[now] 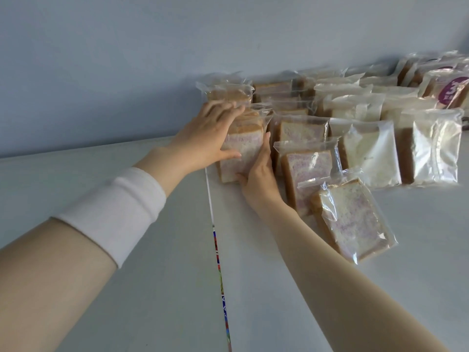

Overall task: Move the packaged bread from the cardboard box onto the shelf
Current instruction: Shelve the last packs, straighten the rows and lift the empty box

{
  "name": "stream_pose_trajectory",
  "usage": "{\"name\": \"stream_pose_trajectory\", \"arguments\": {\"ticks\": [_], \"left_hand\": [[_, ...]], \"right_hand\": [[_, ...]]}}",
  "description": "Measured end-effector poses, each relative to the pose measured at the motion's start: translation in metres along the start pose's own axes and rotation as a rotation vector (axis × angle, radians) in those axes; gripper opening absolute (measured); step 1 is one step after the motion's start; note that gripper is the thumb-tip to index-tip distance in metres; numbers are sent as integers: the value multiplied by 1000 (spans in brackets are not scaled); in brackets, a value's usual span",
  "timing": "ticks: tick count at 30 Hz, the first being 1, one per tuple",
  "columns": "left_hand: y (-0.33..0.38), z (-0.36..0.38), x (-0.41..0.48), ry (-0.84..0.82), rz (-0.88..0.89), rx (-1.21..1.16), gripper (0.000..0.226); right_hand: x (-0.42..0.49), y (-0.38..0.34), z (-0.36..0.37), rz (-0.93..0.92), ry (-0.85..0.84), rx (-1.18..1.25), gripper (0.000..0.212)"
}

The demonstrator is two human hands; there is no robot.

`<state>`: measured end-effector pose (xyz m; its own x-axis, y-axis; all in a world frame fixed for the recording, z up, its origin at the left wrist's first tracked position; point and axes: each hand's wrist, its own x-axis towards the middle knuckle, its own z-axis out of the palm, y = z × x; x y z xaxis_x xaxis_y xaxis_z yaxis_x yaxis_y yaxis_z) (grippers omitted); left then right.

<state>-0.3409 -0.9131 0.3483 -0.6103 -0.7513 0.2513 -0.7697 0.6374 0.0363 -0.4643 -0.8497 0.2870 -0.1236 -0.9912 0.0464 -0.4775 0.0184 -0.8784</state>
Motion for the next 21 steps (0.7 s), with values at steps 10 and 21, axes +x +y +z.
{"name": "stream_pose_trajectory", "arguments": {"ticks": [10,21], "left_hand": [[12,-9,0,-87,-84,183,91],[137,12,-14,220,-360,-322,39]], "right_hand": [[-76,-30,-108,-165,118,-510,55],[-90,63,-171,193,-95,-243,106]]}}
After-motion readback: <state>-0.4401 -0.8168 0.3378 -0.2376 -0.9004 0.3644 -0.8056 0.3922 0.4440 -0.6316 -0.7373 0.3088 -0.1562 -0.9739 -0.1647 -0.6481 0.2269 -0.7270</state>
